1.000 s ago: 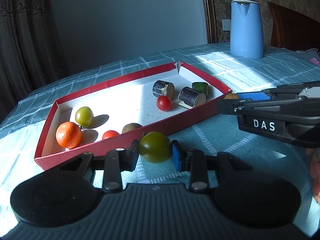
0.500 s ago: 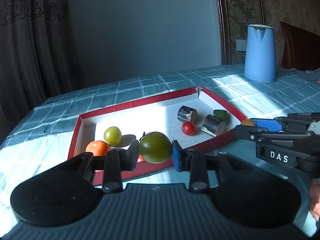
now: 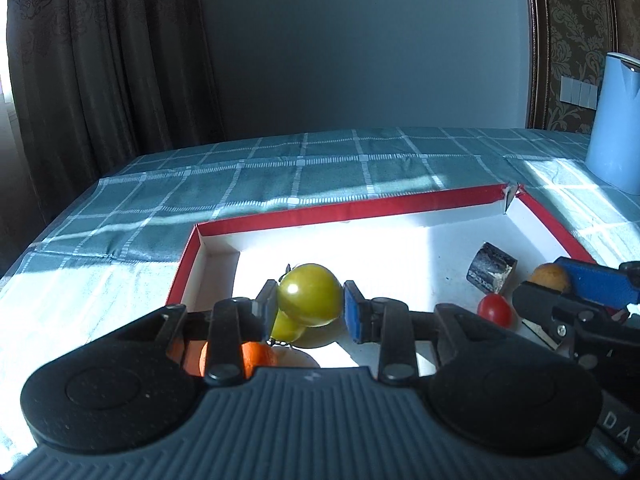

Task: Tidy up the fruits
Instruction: 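Lower the green tomato into the tray with the left gripper while the right releases the kiwi there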

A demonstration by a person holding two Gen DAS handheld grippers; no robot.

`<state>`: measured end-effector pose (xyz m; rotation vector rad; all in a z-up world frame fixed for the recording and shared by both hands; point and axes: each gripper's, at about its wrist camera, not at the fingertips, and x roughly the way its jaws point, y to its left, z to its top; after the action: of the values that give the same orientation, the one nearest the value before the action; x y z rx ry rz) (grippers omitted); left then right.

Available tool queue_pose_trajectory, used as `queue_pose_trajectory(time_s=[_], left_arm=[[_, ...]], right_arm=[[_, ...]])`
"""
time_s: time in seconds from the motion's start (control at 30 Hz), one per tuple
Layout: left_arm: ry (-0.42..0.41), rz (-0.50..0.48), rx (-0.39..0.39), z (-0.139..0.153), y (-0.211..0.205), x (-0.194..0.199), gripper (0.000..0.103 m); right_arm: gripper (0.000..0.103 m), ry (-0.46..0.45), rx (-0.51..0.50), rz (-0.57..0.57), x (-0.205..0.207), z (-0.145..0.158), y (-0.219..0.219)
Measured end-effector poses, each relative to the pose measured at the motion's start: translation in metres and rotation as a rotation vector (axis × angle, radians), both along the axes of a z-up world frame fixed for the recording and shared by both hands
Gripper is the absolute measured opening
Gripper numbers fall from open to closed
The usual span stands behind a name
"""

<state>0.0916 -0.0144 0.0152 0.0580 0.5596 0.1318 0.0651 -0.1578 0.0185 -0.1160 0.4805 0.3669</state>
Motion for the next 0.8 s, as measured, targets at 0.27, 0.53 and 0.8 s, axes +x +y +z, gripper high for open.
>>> queue_pose_trajectory(time_s=[0.27, 0.53, 0.8], left_arm=[[-0.039, 0.064, 0.014, 0.0, 0.008, 0.015, 0.031], [-0.016, 0.085, 0.019, -0.004, 0.013, 0.026, 0.031], [0.0, 0.102, 0.049, -0.009, 0.014, 0.033, 0.031]], right_arm=[[0.026, 0.073, -0.033, 0.013, 0.029, -0.018, 0.026], [0.026, 0.096, -0.074, 0.018, 0.046, -0.027, 0.046], [0.026, 0.149, -0.08, 0.029, 0.056, -0.033, 0.055]])
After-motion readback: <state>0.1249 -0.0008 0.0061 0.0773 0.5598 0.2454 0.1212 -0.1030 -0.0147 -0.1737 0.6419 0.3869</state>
